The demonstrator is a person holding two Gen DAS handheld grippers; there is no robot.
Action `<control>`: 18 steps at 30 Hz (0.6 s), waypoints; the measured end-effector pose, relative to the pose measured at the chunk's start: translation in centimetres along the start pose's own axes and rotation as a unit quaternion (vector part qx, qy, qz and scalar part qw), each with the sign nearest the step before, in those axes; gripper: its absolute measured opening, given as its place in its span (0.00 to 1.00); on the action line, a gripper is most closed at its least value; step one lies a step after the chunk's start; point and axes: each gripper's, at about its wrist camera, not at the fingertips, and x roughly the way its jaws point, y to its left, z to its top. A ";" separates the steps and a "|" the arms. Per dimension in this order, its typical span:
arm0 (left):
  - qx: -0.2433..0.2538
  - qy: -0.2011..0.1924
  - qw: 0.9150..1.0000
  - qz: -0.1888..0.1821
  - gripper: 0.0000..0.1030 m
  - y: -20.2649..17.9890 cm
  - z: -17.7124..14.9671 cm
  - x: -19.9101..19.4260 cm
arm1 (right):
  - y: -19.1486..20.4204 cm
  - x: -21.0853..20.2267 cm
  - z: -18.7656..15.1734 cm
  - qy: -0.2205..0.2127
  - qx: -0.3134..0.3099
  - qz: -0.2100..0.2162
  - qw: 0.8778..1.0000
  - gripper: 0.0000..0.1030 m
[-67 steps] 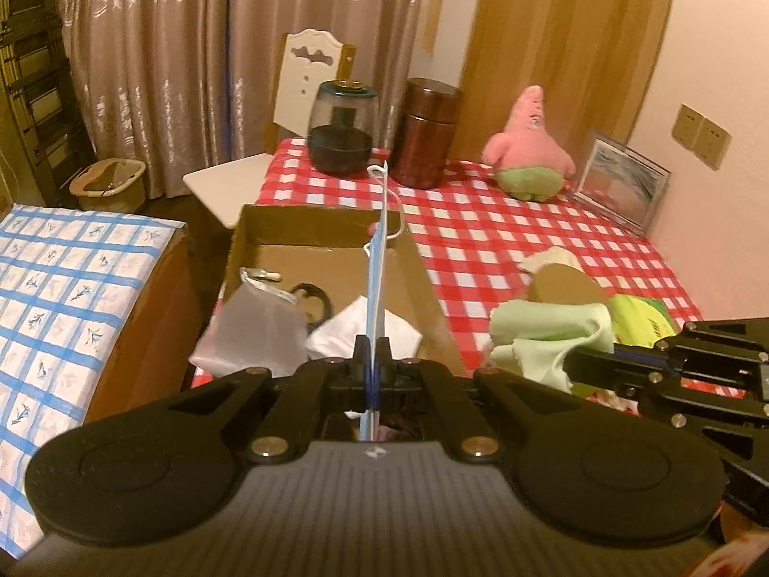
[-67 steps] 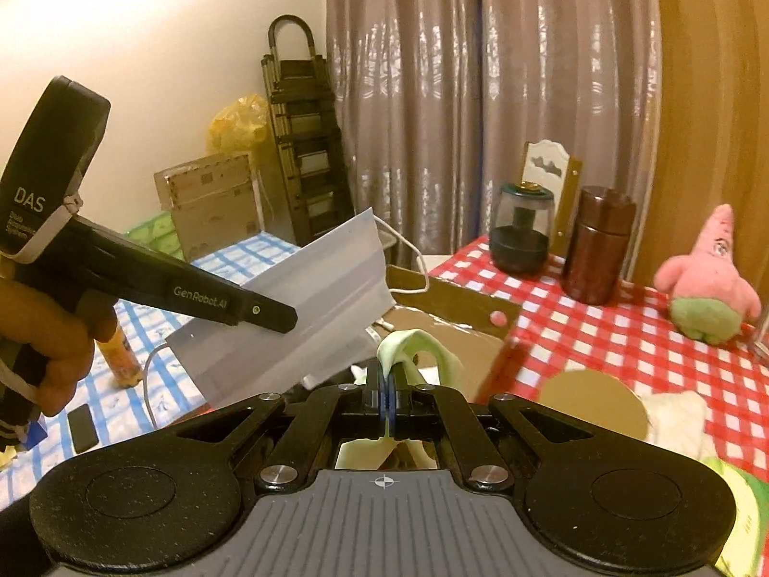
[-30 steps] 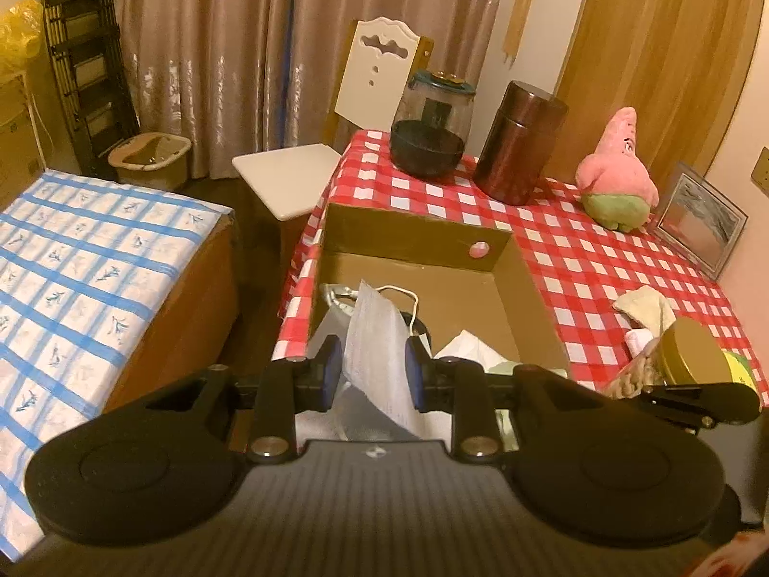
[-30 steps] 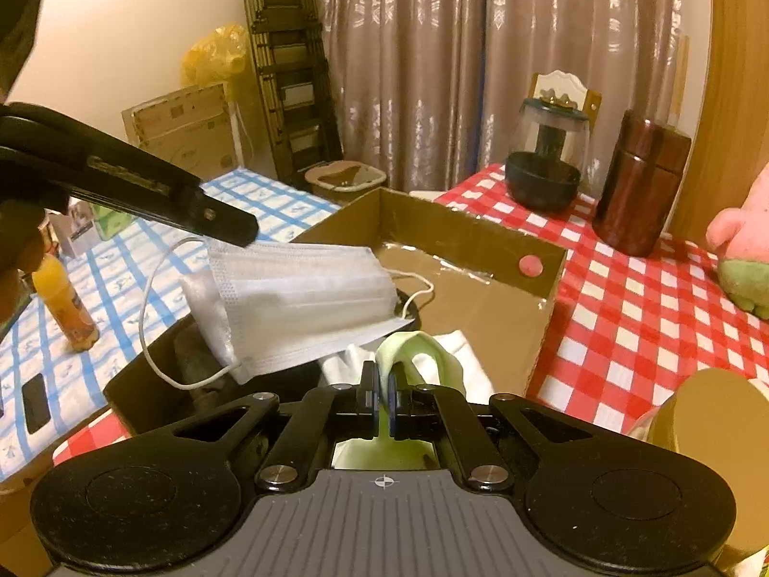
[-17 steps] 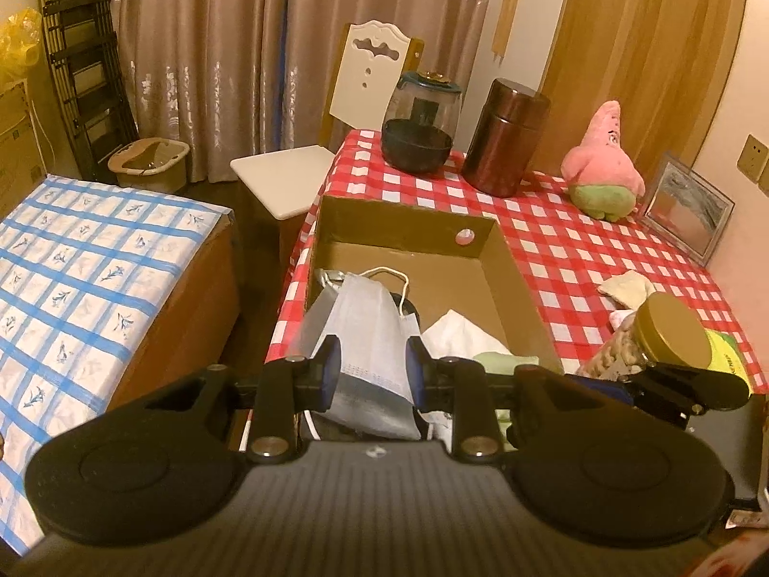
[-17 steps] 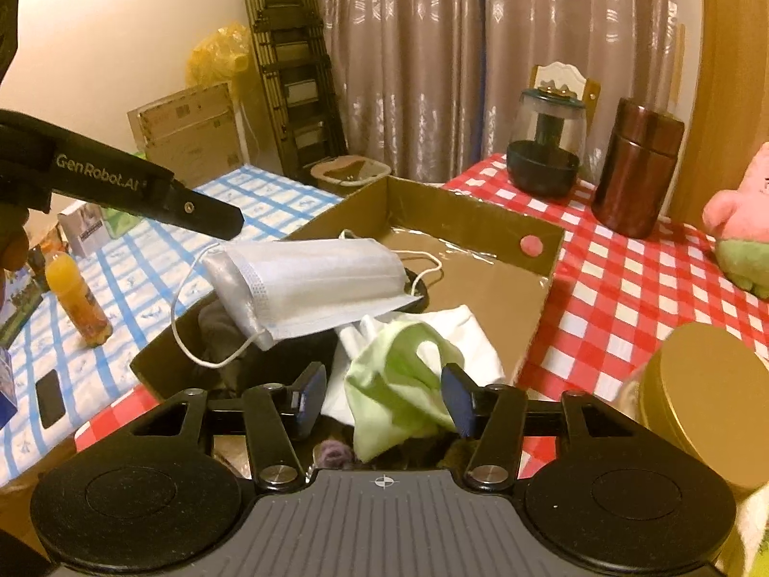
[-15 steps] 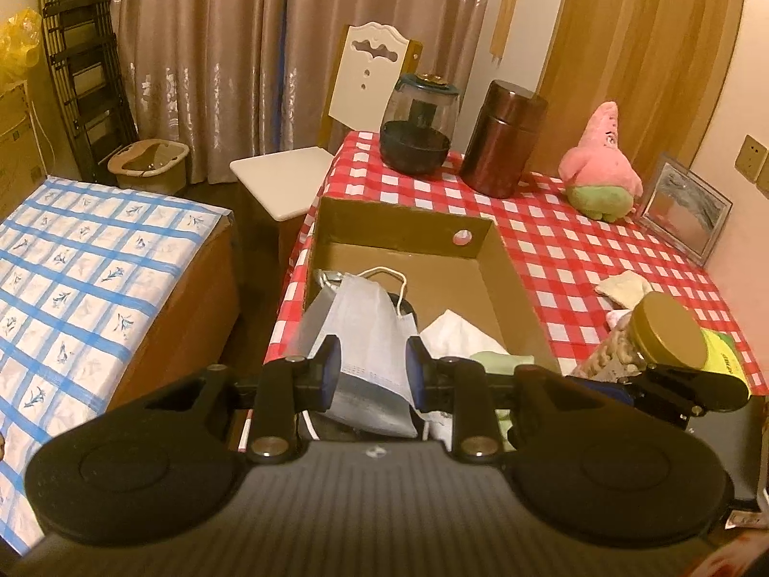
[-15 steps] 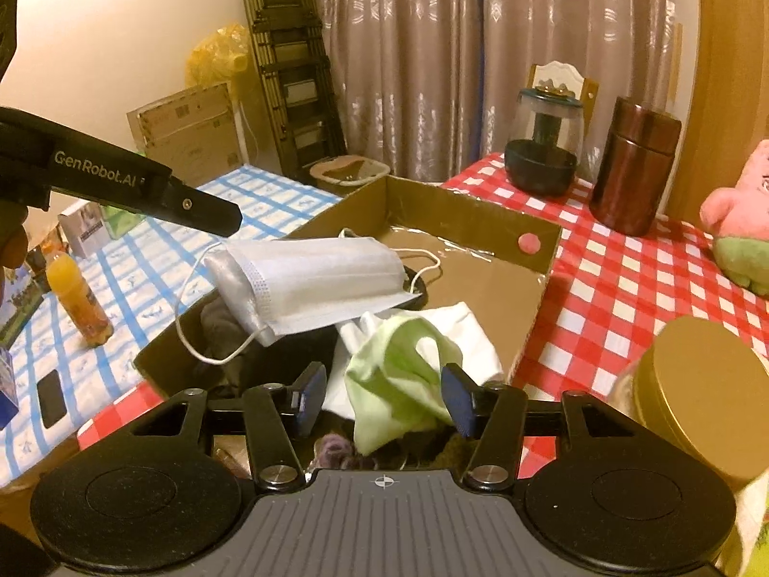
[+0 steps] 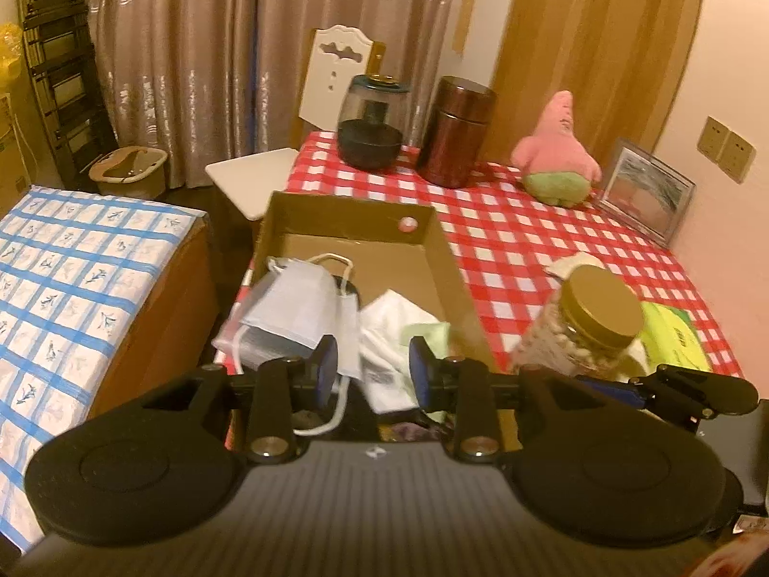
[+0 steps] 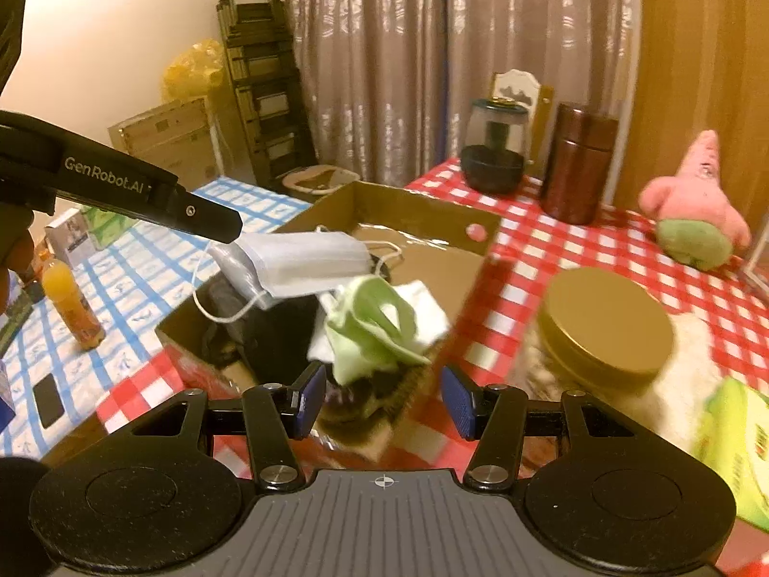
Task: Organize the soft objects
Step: 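Lift both open tools away from the tray toward the tissue box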
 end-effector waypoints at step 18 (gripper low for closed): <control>0.035 0.008 0.999 -0.041 0.34 -8.6 -2.6 -2.7 | -4.3 -9.3 -4.0 -0.009 0.061 -0.073 0.995 0.52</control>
